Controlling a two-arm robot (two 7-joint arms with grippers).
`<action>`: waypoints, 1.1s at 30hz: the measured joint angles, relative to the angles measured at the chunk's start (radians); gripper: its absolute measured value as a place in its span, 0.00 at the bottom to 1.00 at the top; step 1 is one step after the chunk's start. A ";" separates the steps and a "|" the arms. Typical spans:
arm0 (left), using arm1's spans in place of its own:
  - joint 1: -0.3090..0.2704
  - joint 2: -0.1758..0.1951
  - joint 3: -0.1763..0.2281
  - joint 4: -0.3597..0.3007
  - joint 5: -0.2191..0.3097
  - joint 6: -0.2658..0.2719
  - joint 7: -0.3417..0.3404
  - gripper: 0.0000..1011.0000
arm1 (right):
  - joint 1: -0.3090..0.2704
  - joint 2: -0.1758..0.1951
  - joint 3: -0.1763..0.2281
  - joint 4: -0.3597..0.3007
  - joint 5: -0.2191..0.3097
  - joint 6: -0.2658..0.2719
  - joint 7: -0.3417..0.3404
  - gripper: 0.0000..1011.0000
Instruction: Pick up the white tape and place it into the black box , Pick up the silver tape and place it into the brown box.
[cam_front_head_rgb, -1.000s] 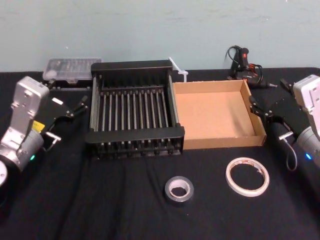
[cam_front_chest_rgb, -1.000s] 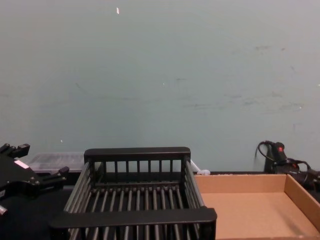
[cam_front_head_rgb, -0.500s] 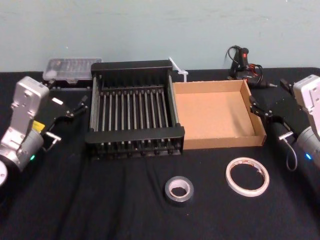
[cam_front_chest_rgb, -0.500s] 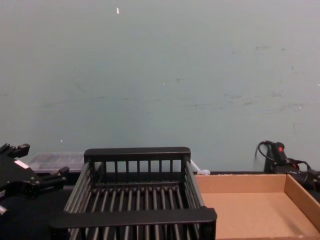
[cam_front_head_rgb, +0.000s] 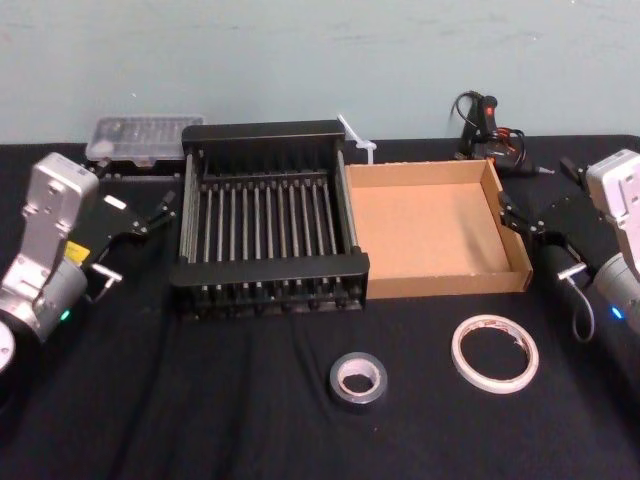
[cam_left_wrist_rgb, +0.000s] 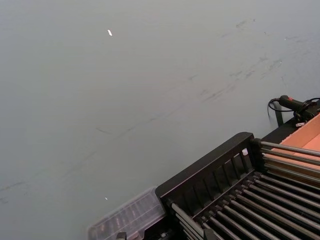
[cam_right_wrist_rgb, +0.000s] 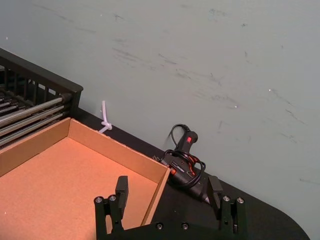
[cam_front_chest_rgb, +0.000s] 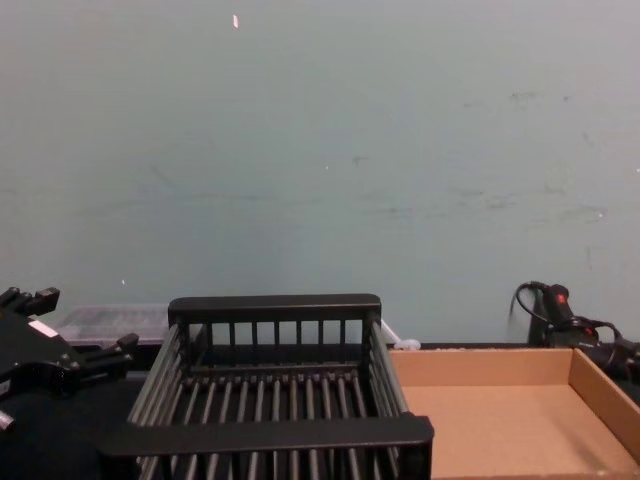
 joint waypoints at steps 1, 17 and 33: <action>0.000 0.000 0.000 0.000 0.000 0.000 0.000 0.99 | 0.000 0.000 0.000 0.000 0.000 0.000 0.000 0.99; 0.000 0.000 0.000 0.000 0.000 0.000 0.000 0.99 | -0.008 -0.003 0.013 -0.010 -0.009 0.003 -0.005 0.99; 0.000 0.000 0.000 0.000 0.000 0.000 0.000 0.99 | -0.124 0.051 0.120 -0.173 0.061 0.062 0.048 0.99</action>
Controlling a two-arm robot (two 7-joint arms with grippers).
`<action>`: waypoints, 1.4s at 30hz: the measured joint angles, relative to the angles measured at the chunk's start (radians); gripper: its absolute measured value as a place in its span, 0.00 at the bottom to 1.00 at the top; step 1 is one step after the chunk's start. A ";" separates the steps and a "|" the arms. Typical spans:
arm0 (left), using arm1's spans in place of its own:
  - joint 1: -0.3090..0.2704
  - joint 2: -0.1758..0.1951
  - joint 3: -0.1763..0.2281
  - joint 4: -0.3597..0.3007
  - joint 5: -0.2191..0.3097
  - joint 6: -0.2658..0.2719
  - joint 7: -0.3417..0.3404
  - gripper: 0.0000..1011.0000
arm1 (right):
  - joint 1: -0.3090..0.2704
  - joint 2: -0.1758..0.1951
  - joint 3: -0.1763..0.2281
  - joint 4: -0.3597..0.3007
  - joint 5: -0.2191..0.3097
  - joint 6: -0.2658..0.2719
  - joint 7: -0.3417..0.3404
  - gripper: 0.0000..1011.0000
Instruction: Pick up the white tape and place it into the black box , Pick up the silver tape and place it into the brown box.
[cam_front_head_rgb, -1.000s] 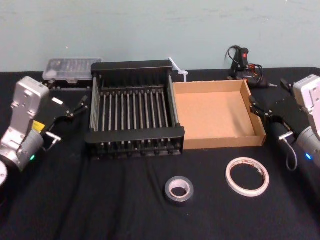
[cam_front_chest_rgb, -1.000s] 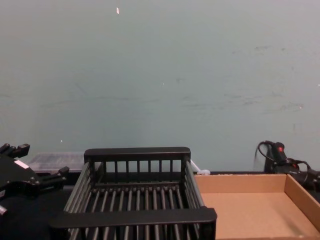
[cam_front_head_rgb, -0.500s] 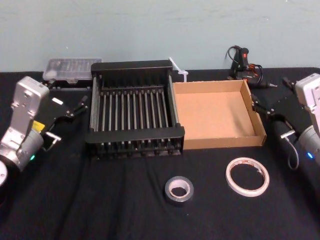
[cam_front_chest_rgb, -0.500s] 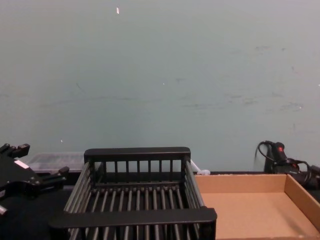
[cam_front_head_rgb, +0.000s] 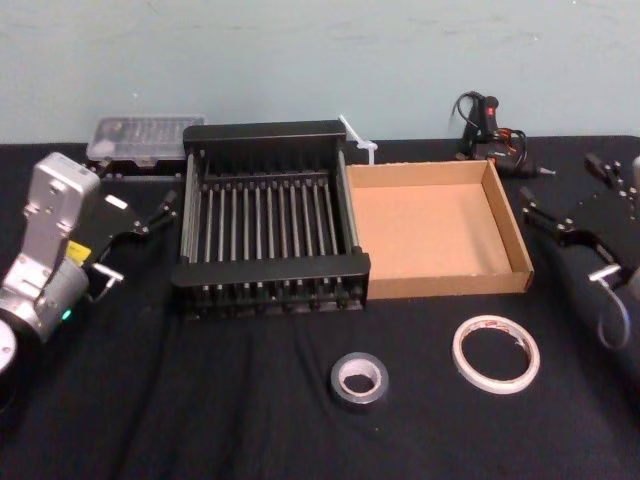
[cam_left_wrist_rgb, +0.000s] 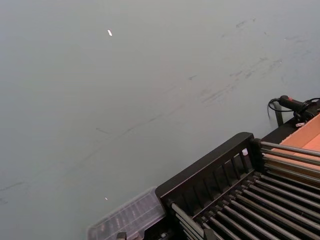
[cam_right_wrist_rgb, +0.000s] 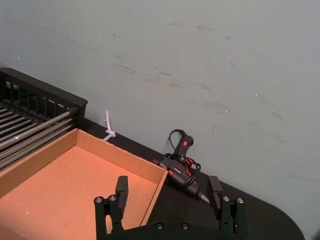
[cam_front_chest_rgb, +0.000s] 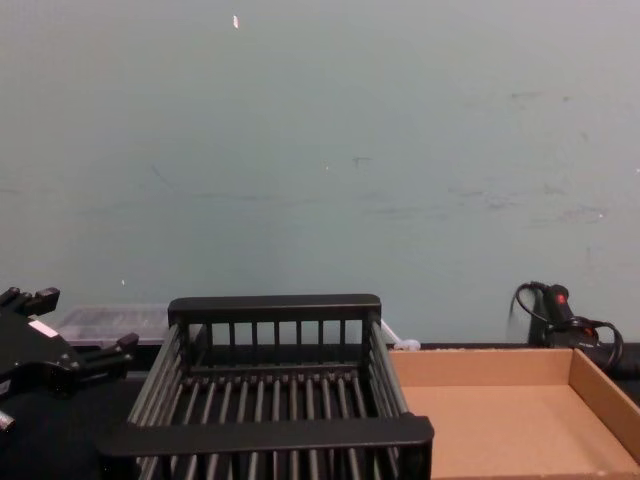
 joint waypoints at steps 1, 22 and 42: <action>0.000 0.000 0.000 0.000 0.000 0.000 0.000 0.99 | -0.017 0.009 0.016 -0.018 0.019 0.007 0.012 0.99; 0.000 0.000 0.000 0.000 0.000 0.000 0.000 0.99 | -0.256 0.099 0.162 -0.224 0.156 0.140 0.111 0.99; 0.000 0.000 0.000 0.000 0.000 0.000 0.000 0.99 | -0.299 0.081 0.167 -0.218 0.163 0.268 0.183 0.99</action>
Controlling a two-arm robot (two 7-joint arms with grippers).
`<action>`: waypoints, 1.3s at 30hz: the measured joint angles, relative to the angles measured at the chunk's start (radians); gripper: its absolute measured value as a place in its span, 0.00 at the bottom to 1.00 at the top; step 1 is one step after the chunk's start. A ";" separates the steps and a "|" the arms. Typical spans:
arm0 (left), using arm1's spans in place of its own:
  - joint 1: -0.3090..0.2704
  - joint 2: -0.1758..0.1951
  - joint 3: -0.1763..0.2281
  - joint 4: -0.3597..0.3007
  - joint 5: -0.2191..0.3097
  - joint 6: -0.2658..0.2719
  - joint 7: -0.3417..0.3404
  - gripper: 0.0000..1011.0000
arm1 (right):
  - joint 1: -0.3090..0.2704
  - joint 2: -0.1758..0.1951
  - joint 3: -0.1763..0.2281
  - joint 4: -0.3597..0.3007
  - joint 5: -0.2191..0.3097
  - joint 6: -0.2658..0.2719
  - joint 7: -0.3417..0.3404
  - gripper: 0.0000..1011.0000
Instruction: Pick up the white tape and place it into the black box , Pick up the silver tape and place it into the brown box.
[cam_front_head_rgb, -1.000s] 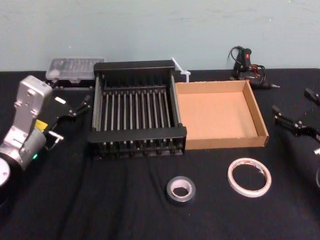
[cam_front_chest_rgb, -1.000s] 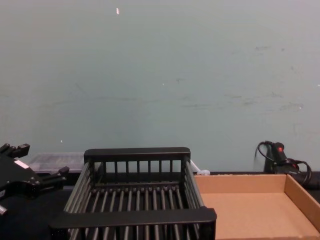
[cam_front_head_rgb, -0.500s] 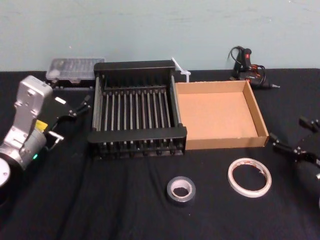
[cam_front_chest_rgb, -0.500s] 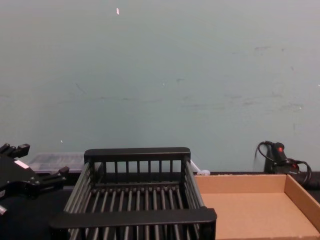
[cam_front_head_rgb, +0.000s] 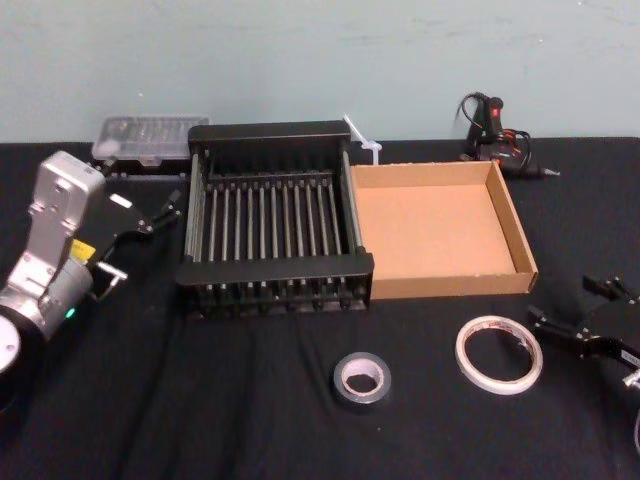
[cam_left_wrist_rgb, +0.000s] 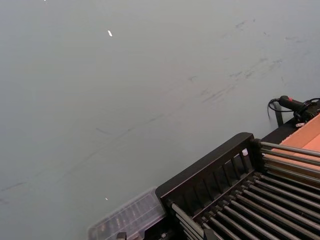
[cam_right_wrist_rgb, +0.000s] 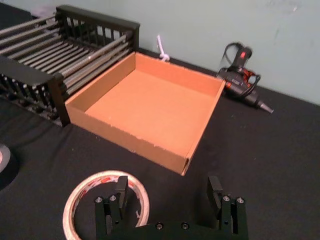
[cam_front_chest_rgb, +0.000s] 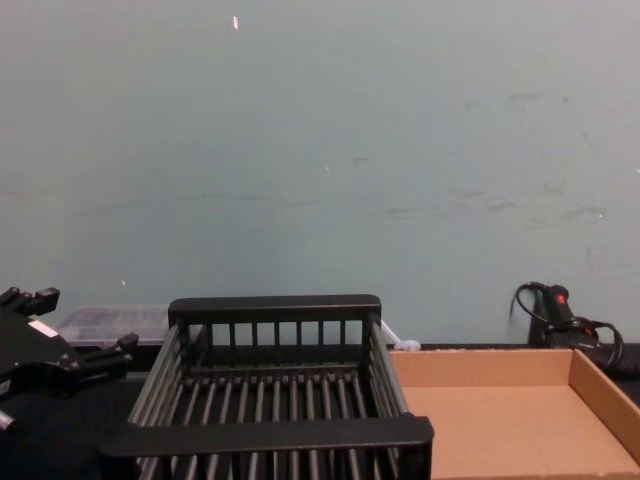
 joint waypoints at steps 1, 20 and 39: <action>0.000 0.000 0.000 0.000 0.000 0.000 0.000 0.99 | 0.003 -0.003 -0.002 0.005 -0.001 0.012 0.007 0.99; 0.000 0.000 0.000 0.000 0.000 0.000 0.000 0.99 | 0.059 -0.050 -0.033 0.062 -0.020 0.100 0.090 0.99; 0.000 0.000 0.000 0.000 0.000 0.000 0.000 0.99 | 0.100 -0.092 -0.051 0.113 -0.067 0.127 0.122 0.99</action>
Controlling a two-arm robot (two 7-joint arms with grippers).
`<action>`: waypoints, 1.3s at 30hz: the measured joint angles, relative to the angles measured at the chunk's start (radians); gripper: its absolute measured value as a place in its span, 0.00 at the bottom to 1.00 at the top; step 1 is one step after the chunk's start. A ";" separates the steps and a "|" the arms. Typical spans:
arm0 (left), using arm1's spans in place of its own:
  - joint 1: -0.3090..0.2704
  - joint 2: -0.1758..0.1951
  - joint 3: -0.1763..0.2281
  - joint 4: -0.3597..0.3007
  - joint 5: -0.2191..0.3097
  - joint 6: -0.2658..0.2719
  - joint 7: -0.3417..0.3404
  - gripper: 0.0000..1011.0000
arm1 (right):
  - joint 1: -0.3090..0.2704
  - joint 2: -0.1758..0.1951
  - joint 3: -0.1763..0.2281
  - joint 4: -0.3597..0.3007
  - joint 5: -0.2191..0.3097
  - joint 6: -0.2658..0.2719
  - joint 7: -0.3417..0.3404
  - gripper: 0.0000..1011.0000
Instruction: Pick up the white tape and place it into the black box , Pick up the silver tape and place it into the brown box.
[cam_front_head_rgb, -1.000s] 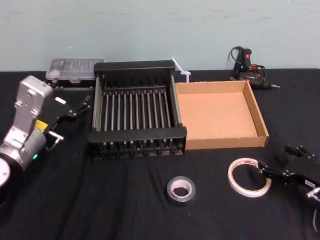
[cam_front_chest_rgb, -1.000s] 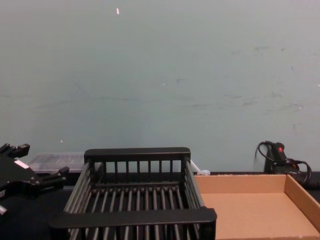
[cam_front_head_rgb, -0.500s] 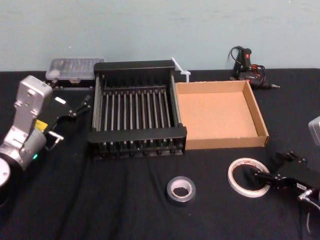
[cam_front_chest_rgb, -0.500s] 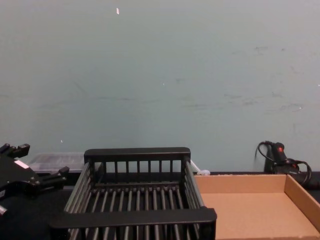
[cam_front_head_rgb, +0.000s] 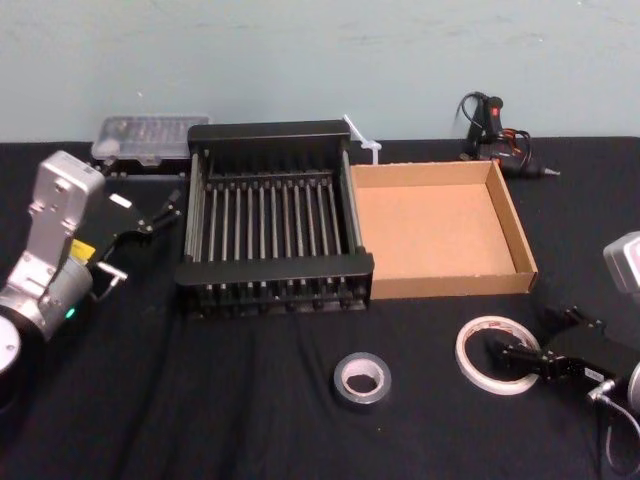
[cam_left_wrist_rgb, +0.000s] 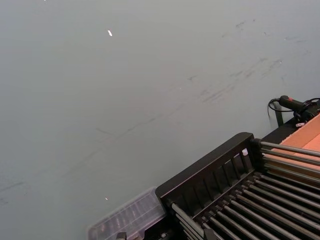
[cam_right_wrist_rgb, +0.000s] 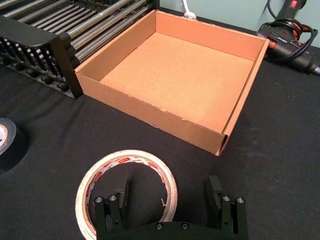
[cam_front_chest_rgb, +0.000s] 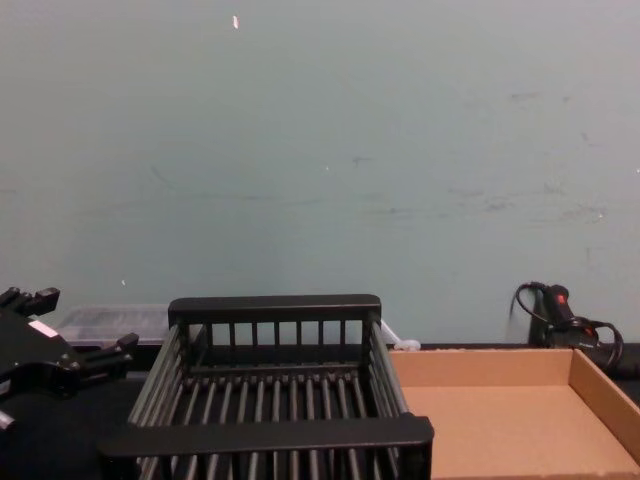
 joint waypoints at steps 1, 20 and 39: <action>0.000 0.000 0.000 0.000 0.000 0.000 0.000 0.99 | 0.001 -0.002 0.000 0.002 -0.003 0.002 0.001 0.99; 0.000 0.000 0.000 0.000 0.000 0.000 0.000 0.99 | 0.015 -0.017 -0.005 0.022 -0.028 0.011 0.016 0.99; 0.000 0.000 0.000 0.000 0.000 0.000 0.000 0.99 | 0.017 -0.023 -0.003 0.028 -0.044 0.013 0.022 0.99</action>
